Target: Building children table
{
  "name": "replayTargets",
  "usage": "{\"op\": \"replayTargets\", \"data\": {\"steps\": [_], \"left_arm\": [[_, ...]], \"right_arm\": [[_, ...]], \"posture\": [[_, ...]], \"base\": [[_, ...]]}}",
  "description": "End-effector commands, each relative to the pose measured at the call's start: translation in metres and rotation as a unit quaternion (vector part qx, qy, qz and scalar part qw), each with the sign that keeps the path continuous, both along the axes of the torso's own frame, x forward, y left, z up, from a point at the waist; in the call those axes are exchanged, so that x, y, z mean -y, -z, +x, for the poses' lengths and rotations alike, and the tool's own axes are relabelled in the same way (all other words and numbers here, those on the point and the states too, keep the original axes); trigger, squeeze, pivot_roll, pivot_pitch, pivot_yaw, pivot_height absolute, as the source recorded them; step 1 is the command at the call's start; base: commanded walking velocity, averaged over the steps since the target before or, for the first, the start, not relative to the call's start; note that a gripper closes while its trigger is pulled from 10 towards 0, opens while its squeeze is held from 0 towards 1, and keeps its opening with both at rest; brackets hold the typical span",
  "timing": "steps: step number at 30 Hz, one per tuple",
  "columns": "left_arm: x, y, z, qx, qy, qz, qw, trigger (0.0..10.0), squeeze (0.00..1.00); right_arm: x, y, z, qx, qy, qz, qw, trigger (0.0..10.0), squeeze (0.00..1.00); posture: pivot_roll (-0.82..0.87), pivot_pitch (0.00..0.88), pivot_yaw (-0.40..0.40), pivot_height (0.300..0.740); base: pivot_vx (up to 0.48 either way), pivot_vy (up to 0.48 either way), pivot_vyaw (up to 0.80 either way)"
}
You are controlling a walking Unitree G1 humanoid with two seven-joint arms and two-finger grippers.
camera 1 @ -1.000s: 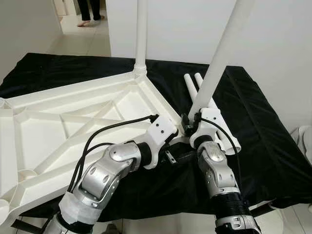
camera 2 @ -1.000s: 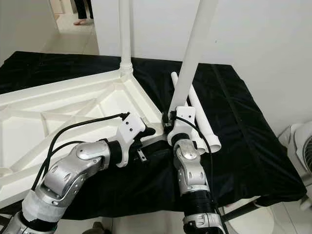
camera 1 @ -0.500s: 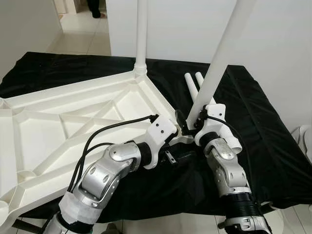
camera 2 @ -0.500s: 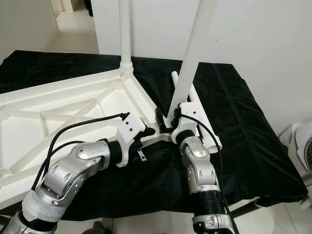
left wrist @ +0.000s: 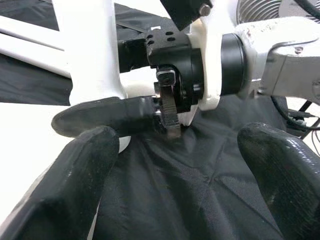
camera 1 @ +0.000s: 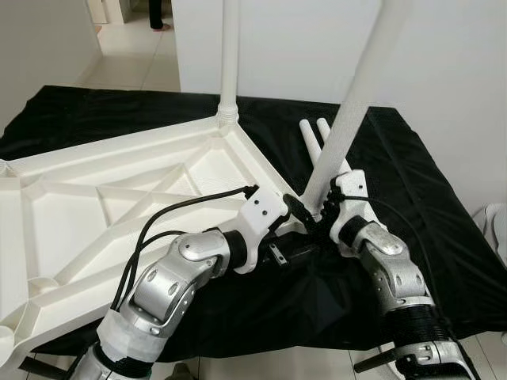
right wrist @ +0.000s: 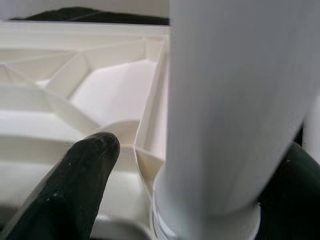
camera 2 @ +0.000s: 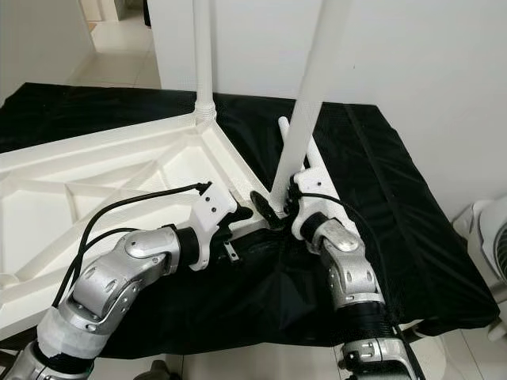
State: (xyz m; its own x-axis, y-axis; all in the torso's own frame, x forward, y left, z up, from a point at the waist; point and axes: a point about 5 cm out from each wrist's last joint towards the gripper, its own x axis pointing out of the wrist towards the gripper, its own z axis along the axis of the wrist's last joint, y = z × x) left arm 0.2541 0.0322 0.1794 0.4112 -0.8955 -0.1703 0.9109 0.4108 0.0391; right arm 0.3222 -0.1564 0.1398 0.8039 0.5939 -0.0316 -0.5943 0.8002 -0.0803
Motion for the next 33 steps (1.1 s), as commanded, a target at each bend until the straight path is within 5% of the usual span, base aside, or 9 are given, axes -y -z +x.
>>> {"op": "replayTargets", "data": {"steps": [1,16,17,18,19,33], "left_arm": [[0.002,-0.002,0.000,0.006,0.005,0.001,1.000,10.0,0.00],[0.004,-0.003,0.000,0.009,0.009,0.003,1.000,10.0,0.00],[0.004,-0.003,0.001,0.010,0.009,0.003,1.000,10.0,0.00],[0.004,-0.003,0.001,0.010,0.009,0.003,1.000,10.0,0.00],[0.004,-0.003,0.001,0.010,0.008,0.003,1.000,10.0,0.00],[0.003,-0.002,0.000,0.009,0.003,0.001,1.000,10.0,0.00]], "right_arm": [[0.005,0.007,0.004,-0.005,-0.020,-0.021,1.000,10.0,0.00],[0.002,0.000,0.025,0.012,-0.050,-0.037,0.998,10.0,0.00],[0.001,0.000,0.027,0.013,-0.058,-0.047,0.997,2.0,0.00],[0.001,0.000,0.027,0.013,-0.058,-0.047,0.997,2.0,0.00],[0.001,0.001,0.028,0.012,-0.063,-0.055,0.996,0.0,0.00],[0.014,0.011,0.022,-0.003,-0.039,-0.071,0.997,0.0,0.00]], "posture": [[0.10,0.007,-0.035,0.740],[0.11,0.000,-0.026,0.740],[0.11,0.000,-0.027,0.740],[0.11,0.000,-0.027,0.740],[0.11,0.000,-0.028,0.740],[0.10,0.002,-0.034,0.740]], "base": [[0.000,0.000,0.00],[0.000,0.000,0.00],[0.000,0.000,0.00],[0.000,0.000,0.00],[0.000,0.000,0.00],[0.000,0.000,0.00]]}}
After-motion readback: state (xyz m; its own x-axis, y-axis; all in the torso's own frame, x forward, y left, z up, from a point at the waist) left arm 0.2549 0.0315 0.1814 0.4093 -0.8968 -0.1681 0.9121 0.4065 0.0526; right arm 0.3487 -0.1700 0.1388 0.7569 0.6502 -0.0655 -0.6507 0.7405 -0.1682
